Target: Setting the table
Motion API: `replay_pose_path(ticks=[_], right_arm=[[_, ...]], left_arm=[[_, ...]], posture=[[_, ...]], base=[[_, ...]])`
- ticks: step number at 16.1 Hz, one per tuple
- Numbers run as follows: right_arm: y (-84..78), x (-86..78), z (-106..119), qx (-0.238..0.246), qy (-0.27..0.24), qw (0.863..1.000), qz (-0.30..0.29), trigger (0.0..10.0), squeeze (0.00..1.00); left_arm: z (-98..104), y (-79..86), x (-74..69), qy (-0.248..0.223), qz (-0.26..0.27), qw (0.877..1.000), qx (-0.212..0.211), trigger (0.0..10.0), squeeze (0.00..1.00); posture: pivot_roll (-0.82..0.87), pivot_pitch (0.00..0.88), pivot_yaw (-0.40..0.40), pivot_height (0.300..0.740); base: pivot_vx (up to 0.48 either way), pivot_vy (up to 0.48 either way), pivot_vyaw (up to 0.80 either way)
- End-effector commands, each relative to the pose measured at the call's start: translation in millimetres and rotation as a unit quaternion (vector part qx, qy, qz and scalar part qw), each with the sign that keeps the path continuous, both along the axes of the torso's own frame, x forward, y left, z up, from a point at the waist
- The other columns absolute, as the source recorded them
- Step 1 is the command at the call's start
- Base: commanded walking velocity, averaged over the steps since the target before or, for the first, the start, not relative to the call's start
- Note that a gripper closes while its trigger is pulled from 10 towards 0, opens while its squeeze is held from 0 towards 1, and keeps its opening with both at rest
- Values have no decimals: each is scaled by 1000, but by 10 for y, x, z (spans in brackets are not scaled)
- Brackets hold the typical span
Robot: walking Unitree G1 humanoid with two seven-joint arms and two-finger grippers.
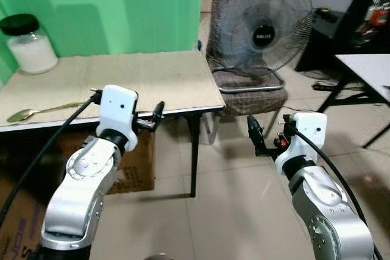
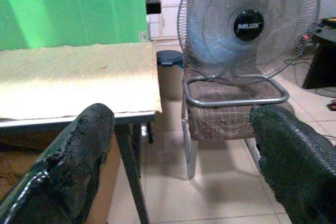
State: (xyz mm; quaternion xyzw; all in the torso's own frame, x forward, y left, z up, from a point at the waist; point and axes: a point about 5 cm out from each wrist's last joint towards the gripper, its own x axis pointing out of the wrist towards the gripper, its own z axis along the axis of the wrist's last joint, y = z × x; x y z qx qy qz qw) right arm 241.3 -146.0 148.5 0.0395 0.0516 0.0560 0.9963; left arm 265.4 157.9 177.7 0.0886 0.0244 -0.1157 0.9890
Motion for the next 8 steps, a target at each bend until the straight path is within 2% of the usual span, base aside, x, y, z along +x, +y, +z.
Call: replay_pose_path(ticks=[1,8], right_arm=[[-68,24,6,7,-3,1000,-12,10000,1000],[-88,55,10,8,-6,1000,-21,10000,1000]], left_arm=[[47,-47,26,-10,-9,1000,-2,10000,0],[56,-76,36,-13,-18,1000,-7,10000,0]], posture=[[42,0,-25,740],[38,0,-23,740]], base=[[0,0,800],[0,0,800]])
